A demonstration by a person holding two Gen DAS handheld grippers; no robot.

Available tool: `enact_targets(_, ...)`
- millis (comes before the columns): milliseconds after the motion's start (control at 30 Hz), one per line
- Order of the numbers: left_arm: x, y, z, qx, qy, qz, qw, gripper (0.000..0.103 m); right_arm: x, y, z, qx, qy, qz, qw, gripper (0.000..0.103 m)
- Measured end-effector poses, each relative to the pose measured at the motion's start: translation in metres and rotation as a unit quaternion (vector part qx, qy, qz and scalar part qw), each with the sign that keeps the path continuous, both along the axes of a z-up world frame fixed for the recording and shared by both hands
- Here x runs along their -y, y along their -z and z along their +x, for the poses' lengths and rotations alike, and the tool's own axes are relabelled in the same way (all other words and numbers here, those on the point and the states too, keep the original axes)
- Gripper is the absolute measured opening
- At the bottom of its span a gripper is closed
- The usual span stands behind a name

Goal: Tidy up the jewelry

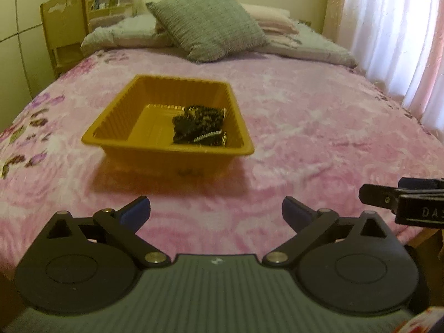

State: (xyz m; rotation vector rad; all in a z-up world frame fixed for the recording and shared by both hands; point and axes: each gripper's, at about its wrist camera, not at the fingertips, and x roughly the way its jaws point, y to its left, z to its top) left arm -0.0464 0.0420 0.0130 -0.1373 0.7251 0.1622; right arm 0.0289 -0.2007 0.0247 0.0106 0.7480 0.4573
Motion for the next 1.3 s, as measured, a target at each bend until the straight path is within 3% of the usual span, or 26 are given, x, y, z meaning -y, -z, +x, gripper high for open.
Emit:
enact_targets(133, 0.001, -0.001, -0.008, -0.013, -0.003, -0.013, 0.9998, 0.100, 0.001, 0.000, -0.010, -0.012, -0.002, 0.003, 1.000, 0.089)
enact_targets(500, 0.015, -0.006, -0.020, -0.025, 0.002, -0.005, 0.9997, 0.100, 0.010, 0.002, -0.030, -0.028, -0.008, 0.001, 1.000, 0.089)
enact_targets(1300, 0.026, -0.013, -0.028, -0.018, -0.002, 0.014, 0.9997, 0.101, 0.009, -0.005, -0.033, -0.040, -0.010, 0.009, 0.999, 0.089)
